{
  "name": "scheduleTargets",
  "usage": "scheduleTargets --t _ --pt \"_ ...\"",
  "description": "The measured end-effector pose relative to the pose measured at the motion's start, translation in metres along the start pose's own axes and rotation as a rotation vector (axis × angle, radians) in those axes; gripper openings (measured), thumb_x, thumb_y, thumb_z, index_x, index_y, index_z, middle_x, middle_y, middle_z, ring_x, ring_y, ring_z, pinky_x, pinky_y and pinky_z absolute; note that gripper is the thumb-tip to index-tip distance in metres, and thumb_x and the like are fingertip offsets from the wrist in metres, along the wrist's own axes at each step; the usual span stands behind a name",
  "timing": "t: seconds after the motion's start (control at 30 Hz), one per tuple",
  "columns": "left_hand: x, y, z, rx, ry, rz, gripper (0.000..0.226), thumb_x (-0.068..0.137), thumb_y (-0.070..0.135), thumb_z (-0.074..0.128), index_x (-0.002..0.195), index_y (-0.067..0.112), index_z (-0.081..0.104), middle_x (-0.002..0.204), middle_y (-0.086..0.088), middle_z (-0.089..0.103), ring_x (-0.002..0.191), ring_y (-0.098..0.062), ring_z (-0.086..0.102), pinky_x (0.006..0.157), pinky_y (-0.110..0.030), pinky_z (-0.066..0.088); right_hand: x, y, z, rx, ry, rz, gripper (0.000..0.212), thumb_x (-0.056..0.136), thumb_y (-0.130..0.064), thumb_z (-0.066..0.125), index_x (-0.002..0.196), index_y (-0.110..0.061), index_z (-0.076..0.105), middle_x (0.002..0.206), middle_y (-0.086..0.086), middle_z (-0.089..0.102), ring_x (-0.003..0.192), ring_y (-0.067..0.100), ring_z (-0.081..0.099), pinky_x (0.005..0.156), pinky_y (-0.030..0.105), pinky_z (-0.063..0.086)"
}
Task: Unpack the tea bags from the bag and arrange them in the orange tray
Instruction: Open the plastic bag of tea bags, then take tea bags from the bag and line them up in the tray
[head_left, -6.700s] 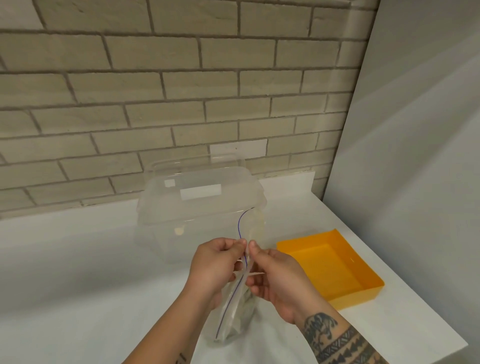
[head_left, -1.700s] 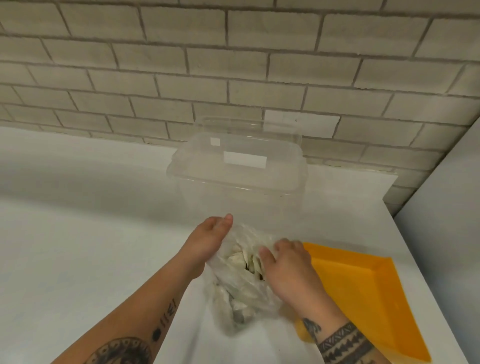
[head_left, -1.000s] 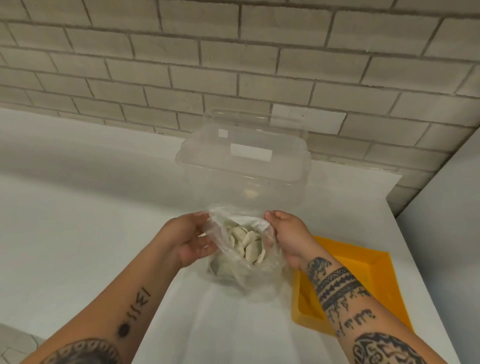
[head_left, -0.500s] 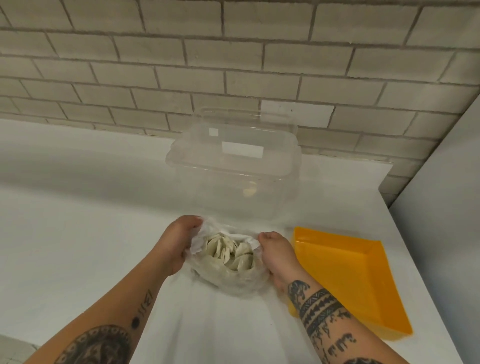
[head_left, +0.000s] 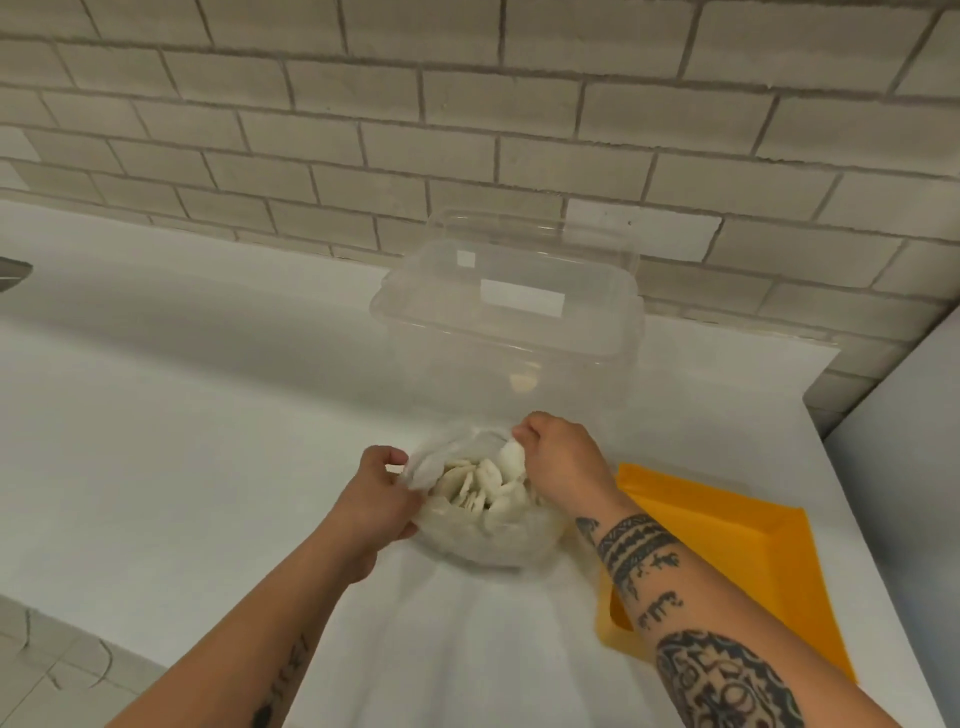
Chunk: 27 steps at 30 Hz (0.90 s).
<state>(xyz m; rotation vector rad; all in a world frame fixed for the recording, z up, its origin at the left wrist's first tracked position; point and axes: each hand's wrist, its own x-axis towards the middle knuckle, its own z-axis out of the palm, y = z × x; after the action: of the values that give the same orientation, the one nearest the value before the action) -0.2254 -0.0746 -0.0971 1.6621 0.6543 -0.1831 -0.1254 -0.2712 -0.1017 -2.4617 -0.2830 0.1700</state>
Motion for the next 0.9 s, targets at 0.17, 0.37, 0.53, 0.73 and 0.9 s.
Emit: scheduleTargets --t 0.17,0.37,0.53,0.73,0.9 --pt "0.001 -0.005 -0.023 0.142 -0.134 0.067 0.058 0.086 0.015 0.077 0.13 0.026 0.041 0.12 -0.006 0.059 0.102 -0.022 0.064 0.091 -0.041 0.058 -0.001 -0.001 -0.007 -0.027 -0.06 -0.034 0.03 0.104 -0.038 0.047 0.11 -0.016 0.066 0.099 0.002 0.068 0.093 0.024 0.063 0.078 0.033 0.051" --pt "0.001 0.006 -0.003 0.645 0.132 0.844 0.037 0.087 0.035 0.075 0.117 0.041 0.055 0.153 0.016 0.035 0.142 -0.016 0.026 0.113 -0.043 0.032 -0.044 -0.007 -0.007 -0.07 0.196 -0.209 0.046 0.094 -0.047 0.06 0.135 -0.03 0.051 0.137 -0.008 0.047 0.13 0.018 0.036 0.105 0.04 0.038" --pt "0.017 0.016 -0.007 1.239 -0.067 0.526 0.088 0.075 0.064 0.073 0.15 0.048 0.029 0.168 0.015 0.002 0.156 -0.022 -0.008 0.124 -0.05 0.009 -0.076 0.014 -0.011 -0.461 -0.061 -0.176 0.056 0.086 -0.064 0.056 0.133 -0.037 0.048 0.136 -0.017 0.044 0.135 0.016 0.028 0.11 0.043 0.017" --pt "0.013 0.028 -0.007 1.152 -0.15 0.497 0.102 0.065 0.048 0.085 0.151 0.042 0.03 0.167 0.015 -0.011 0.154 -0.019 -0.007 0.12 -0.051 0.022 -0.082 0.012 -0.014 -0.569 -0.039 -0.145 0.073 0.08 -0.063 0.061 0.141 -0.031 0.038 0.141 -0.01 0.04 0.133 0.022 0.027 0.106 0.048 0.012" --pt "0.018 0.022 -0.007 1.104 -0.202 0.512 0.093 0.063 0.045 0.088 0.141 0.046 0.037 0.166 0.018 -0.006 0.152 -0.015 -0.001 0.119 -0.05 0.027 -0.087 0.016 -0.004 -0.439 -0.046 -0.084 0.078 0.077 -0.062 0.065 0.144 -0.033 0.037 0.143 -0.011 0.035 0.129 0.02 0.029 0.1 0.041 0.029"
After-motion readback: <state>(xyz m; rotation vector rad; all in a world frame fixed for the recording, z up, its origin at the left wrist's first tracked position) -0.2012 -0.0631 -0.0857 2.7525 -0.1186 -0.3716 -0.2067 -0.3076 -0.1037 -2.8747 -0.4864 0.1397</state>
